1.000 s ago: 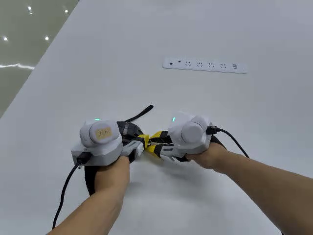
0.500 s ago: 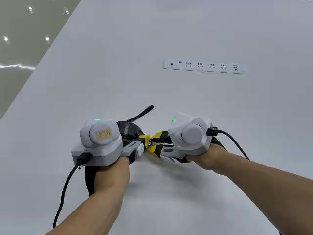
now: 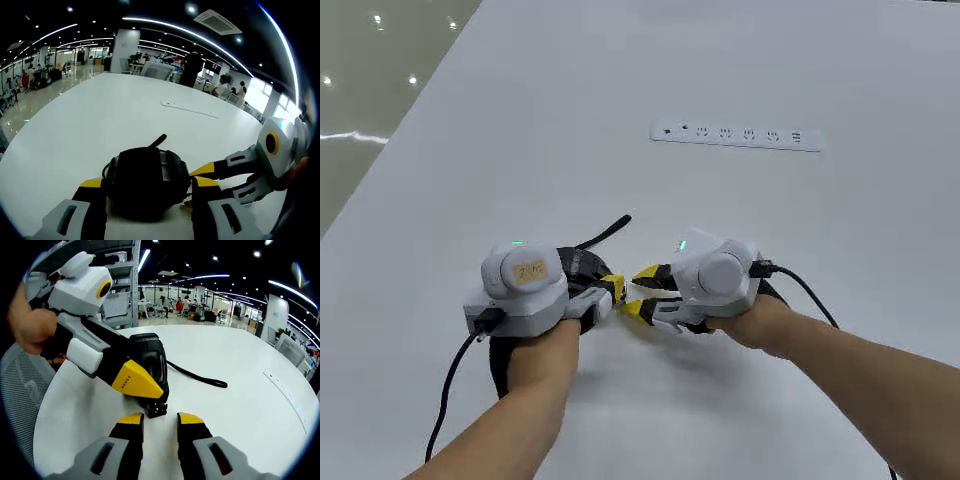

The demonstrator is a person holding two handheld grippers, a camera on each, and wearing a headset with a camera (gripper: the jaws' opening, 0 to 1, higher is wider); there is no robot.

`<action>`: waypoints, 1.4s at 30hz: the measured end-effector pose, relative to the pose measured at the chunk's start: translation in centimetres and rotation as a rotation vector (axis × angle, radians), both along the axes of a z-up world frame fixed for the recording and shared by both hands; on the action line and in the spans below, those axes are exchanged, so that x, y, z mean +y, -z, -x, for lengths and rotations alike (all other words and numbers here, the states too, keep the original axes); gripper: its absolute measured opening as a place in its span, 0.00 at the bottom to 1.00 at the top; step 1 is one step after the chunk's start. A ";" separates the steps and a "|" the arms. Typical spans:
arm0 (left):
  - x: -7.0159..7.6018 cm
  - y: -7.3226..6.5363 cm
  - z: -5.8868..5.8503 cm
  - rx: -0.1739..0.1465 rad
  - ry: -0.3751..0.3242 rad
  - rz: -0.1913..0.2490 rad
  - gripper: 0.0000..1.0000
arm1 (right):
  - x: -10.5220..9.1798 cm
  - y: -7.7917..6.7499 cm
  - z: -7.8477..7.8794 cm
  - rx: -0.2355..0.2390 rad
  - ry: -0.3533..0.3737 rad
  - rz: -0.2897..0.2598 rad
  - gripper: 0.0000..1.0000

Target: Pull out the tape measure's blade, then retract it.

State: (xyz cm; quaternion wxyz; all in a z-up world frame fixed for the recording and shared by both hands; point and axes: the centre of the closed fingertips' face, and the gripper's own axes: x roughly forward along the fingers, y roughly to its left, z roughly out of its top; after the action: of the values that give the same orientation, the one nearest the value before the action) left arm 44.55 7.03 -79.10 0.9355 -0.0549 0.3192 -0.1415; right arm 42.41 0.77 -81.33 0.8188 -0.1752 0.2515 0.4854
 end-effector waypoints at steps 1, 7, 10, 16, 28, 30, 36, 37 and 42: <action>-0.1 0.0 0.1 -0.002 0.016 -0.009 0.67 | -0.1 -0.1 0.1 -0.001 0.001 -0.001 0.25; -0.6 0.0 0.5 -0.018 0.100 -0.035 0.72 | -1.3 -0.5 0.5 0.011 0.021 -0.021 0.39; -0.6 0.0 0.5 -0.021 0.105 -0.038 0.75 | -1.4 -0.5 0.6 0.011 0.022 -0.022 0.44; -0.4 -0.1 0.8 -0.039 0.223 -0.070 0.80 | -3.9 -1.1 1.2 0.026 0.087 -0.052 0.55; 0.0 -0.7 1.9 -0.087 0.398 -0.097 0.88 | -8.0 -2.1 2.6 0.018 0.159 -0.058 0.73; 0.1 -1.1 2.2 -0.097 0.416 -0.093 0.89 | -8.8 -2.1 3.0 0.015 0.177 -0.054 0.75; -0.1 -2.2 2.9 -0.127 0.461 -0.045 0.94 | -10.9 -2.5 4.1 0.017 0.227 -0.060 0.83; -0.2 -2.4 3.0 -0.138 0.471 -0.029 0.95 | -11.2 -2.6 4.3 0.017 0.238 -0.069 0.83; -0.1 -2.4 3.7 -0.143 0.497 -0.034 0.97 | -12.6 -3.1 5.1 0.005 0.277 -0.082 0.88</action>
State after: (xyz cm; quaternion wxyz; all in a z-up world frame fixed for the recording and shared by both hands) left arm 40.82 6.98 -76.70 0.8929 0.0510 0.2582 -0.3654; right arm 37.31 -11.79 -78.23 0.8838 -0.1038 0.2554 0.3780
